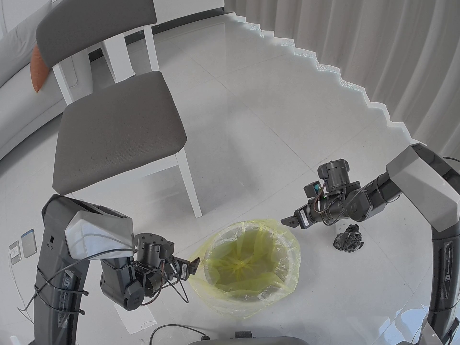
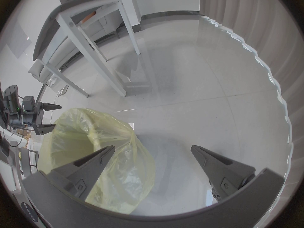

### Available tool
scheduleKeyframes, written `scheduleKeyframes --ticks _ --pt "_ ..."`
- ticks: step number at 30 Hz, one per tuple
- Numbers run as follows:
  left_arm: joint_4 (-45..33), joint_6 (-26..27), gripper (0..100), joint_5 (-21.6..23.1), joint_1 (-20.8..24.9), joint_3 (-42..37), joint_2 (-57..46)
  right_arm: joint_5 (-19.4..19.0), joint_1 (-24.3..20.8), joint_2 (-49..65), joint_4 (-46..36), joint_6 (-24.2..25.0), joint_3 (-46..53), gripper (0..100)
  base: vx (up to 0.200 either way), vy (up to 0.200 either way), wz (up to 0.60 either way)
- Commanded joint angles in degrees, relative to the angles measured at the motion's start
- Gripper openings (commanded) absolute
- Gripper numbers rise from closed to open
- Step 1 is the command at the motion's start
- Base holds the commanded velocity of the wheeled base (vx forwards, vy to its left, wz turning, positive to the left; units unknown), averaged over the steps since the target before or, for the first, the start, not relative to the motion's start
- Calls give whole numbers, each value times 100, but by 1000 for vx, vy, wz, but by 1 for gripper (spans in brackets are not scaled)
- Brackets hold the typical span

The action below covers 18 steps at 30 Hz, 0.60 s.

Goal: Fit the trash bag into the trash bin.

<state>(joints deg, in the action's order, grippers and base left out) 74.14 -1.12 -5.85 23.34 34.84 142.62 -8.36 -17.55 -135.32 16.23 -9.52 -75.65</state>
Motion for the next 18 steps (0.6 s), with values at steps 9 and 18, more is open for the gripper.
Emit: scheduleKeyframes --ticks 9,18 --pt "821 -11 100 -30 -102 -522 -111 1 -987 1578 1506 12 2512 100 0 0 0" --pt "1489 7 100 -39 -137 -1076 -296 247 -2041 1552 2737 12 3610 100 0 0 0"
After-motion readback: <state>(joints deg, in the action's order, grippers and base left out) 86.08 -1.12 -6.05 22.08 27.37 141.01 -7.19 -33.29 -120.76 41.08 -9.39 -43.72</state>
